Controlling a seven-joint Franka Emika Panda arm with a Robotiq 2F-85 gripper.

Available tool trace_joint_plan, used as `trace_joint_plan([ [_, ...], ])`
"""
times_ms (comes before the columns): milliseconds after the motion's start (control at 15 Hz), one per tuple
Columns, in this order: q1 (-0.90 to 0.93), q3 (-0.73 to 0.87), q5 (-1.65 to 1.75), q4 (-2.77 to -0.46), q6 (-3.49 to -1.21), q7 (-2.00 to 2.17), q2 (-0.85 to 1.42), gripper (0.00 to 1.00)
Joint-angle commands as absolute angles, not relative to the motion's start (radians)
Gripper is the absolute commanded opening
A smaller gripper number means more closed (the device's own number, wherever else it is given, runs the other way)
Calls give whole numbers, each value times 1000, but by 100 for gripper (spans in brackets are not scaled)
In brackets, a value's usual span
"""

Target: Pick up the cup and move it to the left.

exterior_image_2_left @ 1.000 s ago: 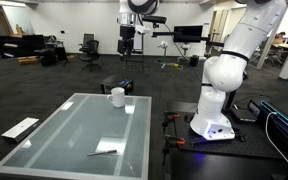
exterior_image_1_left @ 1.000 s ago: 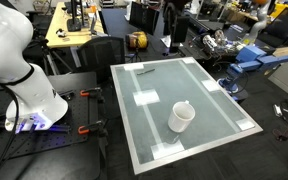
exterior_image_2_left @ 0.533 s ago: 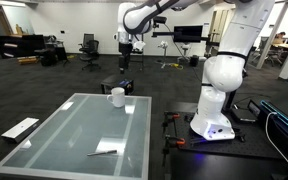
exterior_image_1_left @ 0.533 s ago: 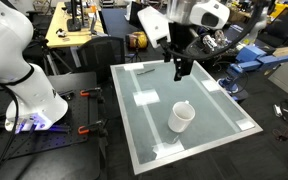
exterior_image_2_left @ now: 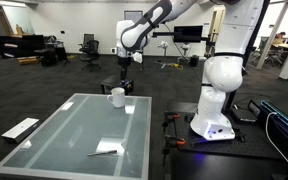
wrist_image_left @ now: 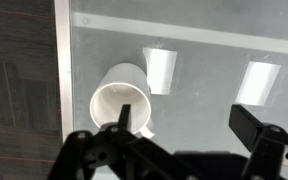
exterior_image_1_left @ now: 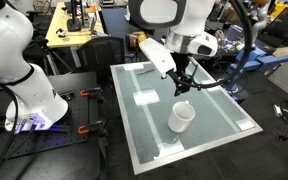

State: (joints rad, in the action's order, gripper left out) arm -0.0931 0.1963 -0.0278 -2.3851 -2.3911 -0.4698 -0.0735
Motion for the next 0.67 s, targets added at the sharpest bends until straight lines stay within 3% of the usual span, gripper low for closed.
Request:
trace_joint_plan([
  [0,-106,183,-30,-2387,-2400,-478,-61,100],
  [600,-109,181,-36,-2352,-2465,-500,12,100],
])
